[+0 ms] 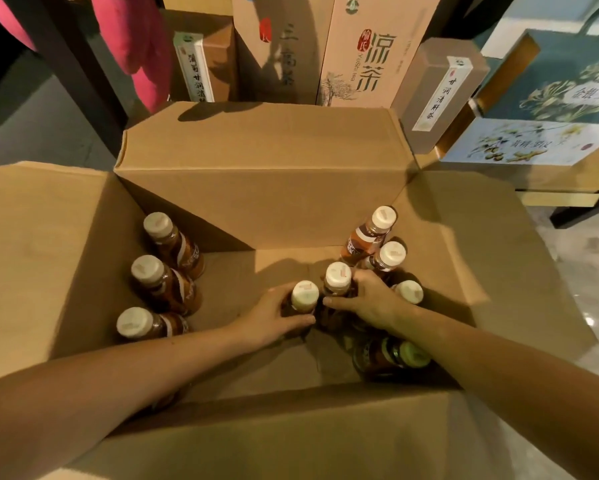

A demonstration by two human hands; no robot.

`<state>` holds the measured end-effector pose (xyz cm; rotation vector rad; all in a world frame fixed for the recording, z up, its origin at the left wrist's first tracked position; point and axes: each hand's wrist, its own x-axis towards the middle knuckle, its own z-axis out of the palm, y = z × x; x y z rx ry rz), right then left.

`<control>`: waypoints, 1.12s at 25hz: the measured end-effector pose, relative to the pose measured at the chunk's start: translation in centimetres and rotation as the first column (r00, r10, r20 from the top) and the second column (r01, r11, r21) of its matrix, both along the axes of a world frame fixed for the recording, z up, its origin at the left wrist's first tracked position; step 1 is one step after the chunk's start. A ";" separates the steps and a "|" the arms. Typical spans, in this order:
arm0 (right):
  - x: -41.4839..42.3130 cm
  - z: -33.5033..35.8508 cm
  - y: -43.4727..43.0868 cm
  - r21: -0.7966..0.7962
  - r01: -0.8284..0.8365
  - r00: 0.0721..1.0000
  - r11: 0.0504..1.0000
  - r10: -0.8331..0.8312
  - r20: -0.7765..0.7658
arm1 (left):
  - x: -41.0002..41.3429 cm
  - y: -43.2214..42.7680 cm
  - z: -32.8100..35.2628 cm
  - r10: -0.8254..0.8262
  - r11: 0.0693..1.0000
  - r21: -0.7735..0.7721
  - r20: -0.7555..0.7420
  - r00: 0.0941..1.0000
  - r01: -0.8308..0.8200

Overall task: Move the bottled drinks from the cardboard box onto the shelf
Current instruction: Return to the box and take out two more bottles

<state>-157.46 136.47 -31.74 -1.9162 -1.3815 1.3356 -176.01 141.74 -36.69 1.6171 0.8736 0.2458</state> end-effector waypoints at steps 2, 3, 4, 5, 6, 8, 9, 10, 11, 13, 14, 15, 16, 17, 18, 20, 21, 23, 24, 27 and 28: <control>-0.1 -0.3 0.1 0.027 0.024 0.999 0.999 -0.023 -0.031 | -0.1 0.3 0.0 0.036 0.998 0.047 -0.020 0.999 -0.035; -0.1 -0.4 0.1 0.047 0.022 0.999 0.999 -0.020 -0.039 | -0.2 0.5 0.2 0.050 0.996 0.079 -0.039 0.998 -0.046; -0.2 -0.3 0.1 0.065 0.000 0.999 0.998 0.002 -0.034 | -0.1 0.7 0.4 0.051 0.993 0.109 -0.056 0.997 -0.045; -0.3 -0.4 0.2 0.076 -0.019 0.999 0.997 0.021 -0.032 | -0.1 0.9 0.5 0.052 0.991 0.130 -0.069 0.996 -0.043; -0.3 -0.3 0.2 0.075 -0.038 0.999 0.996 0.041 -0.035 | -0.1 1.0 0.7 0.049 0.989 0.145 -0.079 0.996 -0.037; -0.5 0.0 0.5 0.082 -0.070 0.996 0.994 0.074 -0.054 | -0.3 1.3 1.7 0.025 0.988 0.156 -0.087 0.996 -0.011; -0.6 0.1 0.6 0.100 -0.082 0.995 0.992 0.087 -0.051 | -0.5 1.4 2.4 0.014 0.986 0.166 -0.084 0.996 0.000; -0.7 0.4 0.7 0.116 -0.081 0.996 0.990 0.086 -0.036 | -0.8 1.5 3.2 0.004 0.984 0.176 -0.071 0.998 0.009; -0.8 0.7 0.9 0.134 -0.068 0.997 0.989 0.073 -0.034 | -1.2 1.6 4.1 0.008 0.985 0.171 -0.055 0.998 0.002; -1.3 2.3 0.9 0.140 -0.009 0.995 0.990 0.023 -0.100 | -2.1 1.5 6.6 0.054 0.990 0.130 -0.013 0.998 -0.052; -1.5 3.4 1.0 0.149 0.006 0.991 0.989 0.014 -0.135 | -2.6 1.3 8.0 0.087 0.991 0.104 0.013 0.996 -0.088; -1.8 4.5 1.1 0.166 0.004 0.987 0.986 0.022 -0.157 | -3.1 1.0 9.7 0.125 0.988 0.091 0.039 0.991 -0.128; -2.2 5.9 1.2 0.185 -0.018 0.986 0.983 0.048 -0.161 | -3.6 0.6 11.4 0.169 0.981 0.086 0.056 0.984 -0.174; -2.7 7.4 1.3 0.209 -0.049 0.983 0.977 0.085 -0.165 | -4.1 -0.1 13.2 0.222 0.969 0.094 0.068 0.973 -0.228; -3.2 8.9 1.5 0.232 -0.071 0.978 0.970 0.113 -0.176 | -4.6 -0.8 14.9 0.280 0.951 0.113 0.081 0.956 -0.288; -4.6 11.7 2.0 0.253 -0.064 0.967 0.965 0.123 -0.222 | -5.8 -2.5 17.9 0.403 0.894 0.162 0.121 0.907 -0.419; -5.4 13.0 2.2 0.264 -0.060 0.958 0.963 0.130 -0.254 | -6.4 -3.5 19.2 0.470 0.854 0.177 0.144 0.871 -0.490; -7.6 15.9 2.0 0.342 -0.087 0.929 0.936 0.201 -0.312 | -8.2 -5.6 21.6 0.602 0.751 0.185 0.202 0.773 -0.633; -8.9 17.3 2.0 0.387 -0.097 0.910 0.917 0.239 -0.339 | -9.2 -6.5 22.6 0.650 0.703 0.186 0.226 0.726 -0.687; -13.9 20.8 1.4 0.513 -0.178 0.840 0.840 0.401 -0.366 | -13.3 -9.4 25.4 0.740 0.567 0.198 0.306 0.599 -0.800; -15.8 21.7 1.2 0.544 -0.210 0.819 0.812 0.450 -0.355 | -14.9 -10.4 26.2 0.755 0.529 0.196 0.336 0.563 -0.826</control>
